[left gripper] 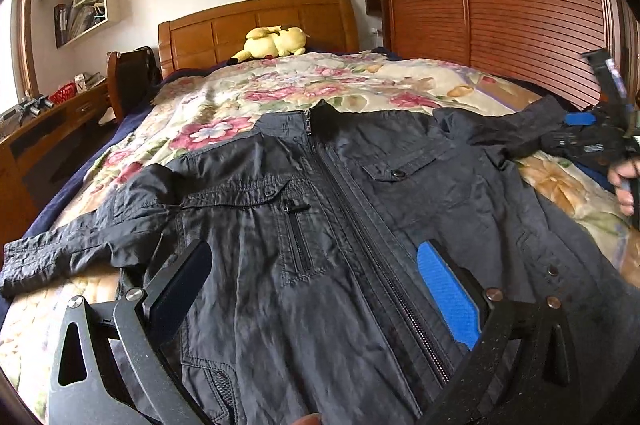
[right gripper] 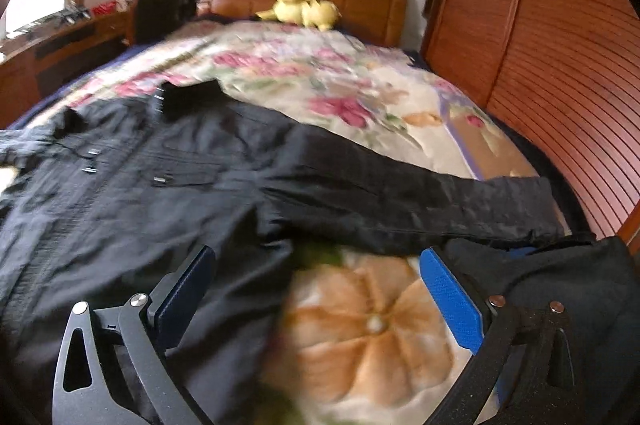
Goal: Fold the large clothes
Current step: 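Reach the right gripper to the jacket sleeve cuff and close on it, then lift the held sleeve and fold it across the jacket body with the right gripper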
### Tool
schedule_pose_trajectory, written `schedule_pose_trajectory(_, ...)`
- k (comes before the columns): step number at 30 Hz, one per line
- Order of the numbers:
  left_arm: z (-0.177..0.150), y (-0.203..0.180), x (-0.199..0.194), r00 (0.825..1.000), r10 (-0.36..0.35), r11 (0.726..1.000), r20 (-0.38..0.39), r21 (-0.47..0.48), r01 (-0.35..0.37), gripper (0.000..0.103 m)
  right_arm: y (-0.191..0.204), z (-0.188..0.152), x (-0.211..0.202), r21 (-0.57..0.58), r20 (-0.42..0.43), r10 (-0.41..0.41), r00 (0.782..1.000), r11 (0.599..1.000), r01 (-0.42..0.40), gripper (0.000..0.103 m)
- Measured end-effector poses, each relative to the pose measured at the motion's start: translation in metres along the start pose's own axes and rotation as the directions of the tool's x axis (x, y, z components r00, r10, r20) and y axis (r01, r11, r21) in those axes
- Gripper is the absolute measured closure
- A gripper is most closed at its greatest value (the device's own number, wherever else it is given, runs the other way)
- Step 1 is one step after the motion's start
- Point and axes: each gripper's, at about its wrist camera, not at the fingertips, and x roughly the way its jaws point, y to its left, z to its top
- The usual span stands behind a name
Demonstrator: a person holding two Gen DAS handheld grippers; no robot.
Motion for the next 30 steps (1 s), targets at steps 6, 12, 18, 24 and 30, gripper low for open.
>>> schedule_pose_trajectory(6, -0.007, -0.002, 0.007, 1.000, -0.001, 1.000, -0.018, 0.003, 0.001, 0.000, -0.006, 0.012, 0.055, -0.008, -0.134, -0.063, 0.989, 0.998, 0.063, 0.009)
schedule_pose_trajectory(12, -0.011, -0.001, 0.011, 1.000, -0.002, 1.000, -0.030, -0.003, 0.002, 0.000, 0.007, 0.025, 0.084, -0.106, -0.218, -0.160, 0.963, 0.985, 0.140, 0.012)
schedule_pose_trajectory(18, -0.011, -0.001, 0.011, 1.000, -0.004, 1.000, -0.026, -0.004, 0.004, 0.000, 0.010, 0.035, 0.095, -0.129, -0.238, -0.222, 0.946, 0.972, 0.196, 0.037)
schedule_pose_trajectory(24, -0.012, 0.001, 0.008, 1.000, 0.000, 1.000, -0.019, -0.009, 0.000, 0.000, 0.021, 0.046, 0.081, -0.141, -0.150, -0.285, 0.947, 0.954, 0.265, 0.096)
schedule_pose_trajectory(30, -0.011, 0.004, 0.002, 1.000, 0.002, 1.000, -0.007, -0.015, -0.002, 0.000, 0.035, 0.081, 0.020, -0.078, 0.057, -0.258, 0.964, 0.962, 0.262, 0.100)
